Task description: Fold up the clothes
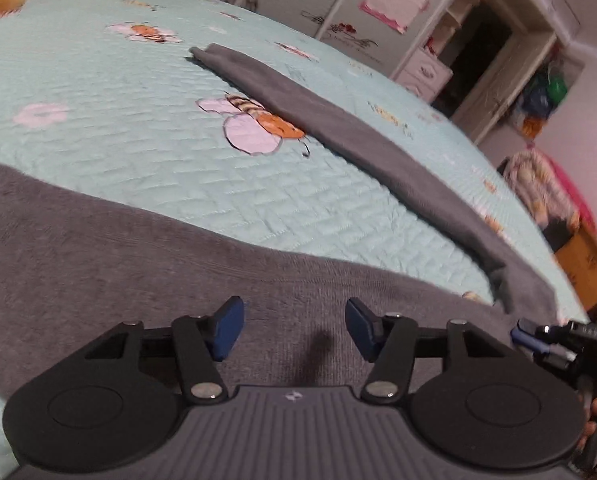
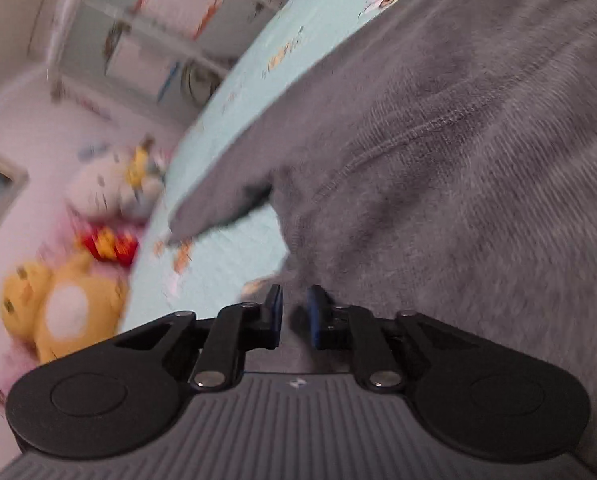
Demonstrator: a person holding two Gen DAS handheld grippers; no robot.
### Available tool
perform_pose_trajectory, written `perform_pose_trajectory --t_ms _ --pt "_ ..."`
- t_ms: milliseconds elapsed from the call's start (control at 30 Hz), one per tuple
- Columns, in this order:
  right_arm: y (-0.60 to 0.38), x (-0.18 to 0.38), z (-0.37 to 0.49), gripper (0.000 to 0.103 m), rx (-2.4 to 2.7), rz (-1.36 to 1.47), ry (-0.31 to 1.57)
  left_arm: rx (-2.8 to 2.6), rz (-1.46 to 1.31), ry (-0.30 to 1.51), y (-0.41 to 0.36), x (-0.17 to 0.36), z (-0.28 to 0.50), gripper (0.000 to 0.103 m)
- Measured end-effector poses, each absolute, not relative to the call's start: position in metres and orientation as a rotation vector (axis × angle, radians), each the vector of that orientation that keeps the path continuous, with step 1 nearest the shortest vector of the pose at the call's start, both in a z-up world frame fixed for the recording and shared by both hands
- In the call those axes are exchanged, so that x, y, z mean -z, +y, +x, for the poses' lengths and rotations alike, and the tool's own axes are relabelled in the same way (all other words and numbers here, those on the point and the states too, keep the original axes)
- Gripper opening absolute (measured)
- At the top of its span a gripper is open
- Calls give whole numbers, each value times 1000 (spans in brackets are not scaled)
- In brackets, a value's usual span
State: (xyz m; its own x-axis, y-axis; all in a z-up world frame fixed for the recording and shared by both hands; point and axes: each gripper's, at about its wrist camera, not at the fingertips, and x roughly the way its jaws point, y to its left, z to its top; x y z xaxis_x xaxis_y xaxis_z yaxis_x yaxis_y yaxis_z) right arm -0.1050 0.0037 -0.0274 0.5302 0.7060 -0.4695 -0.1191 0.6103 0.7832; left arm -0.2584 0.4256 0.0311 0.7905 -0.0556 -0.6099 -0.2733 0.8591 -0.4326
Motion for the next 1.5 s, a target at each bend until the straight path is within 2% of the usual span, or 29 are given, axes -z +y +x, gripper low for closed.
perform_pose_trajectory --t_ms 267,367,467,700,833,1067,1233,1267,1333,1400,1500 --pt "71 -18 -148 21 -703 541 892 -64 -540 648 418 -44 -276 62" --pt "79 -29 -170 22 -727 448 892 -44 -630 665 421 -45 -292 71" --pt "80 -36 -195 24 -770 428 886 -58 -773 686 429 -40 -314 70" --pt "93 -7 -200 25 -749 454 988 -243 -936 608 451 -31 -374 73" --pt "101 -11 -207 33 -760 388 957 -272 -1096 550 467 -10 -390 73" --pt "95 -3 -206 35 -772 423 943 -344 -1138 390 495 1 -389 73" --pt "100 -4 -209 35 -771 399 932 -377 -1117 358 509 -1 -374 73" --pt "102 -5 -211 35 -772 377 923 -381 -1110 358 510 -2 -372 69" --pt "107 -7 -215 35 -776 323 901 -401 -1077 381 512 -3 -367 53" --pt "111 -8 -220 36 -779 274 877 -430 -1055 407 518 -2 -367 3" --pt "114 -8 -225 35 -774 238 854 -441 -996 378 522 -11 -374 2"
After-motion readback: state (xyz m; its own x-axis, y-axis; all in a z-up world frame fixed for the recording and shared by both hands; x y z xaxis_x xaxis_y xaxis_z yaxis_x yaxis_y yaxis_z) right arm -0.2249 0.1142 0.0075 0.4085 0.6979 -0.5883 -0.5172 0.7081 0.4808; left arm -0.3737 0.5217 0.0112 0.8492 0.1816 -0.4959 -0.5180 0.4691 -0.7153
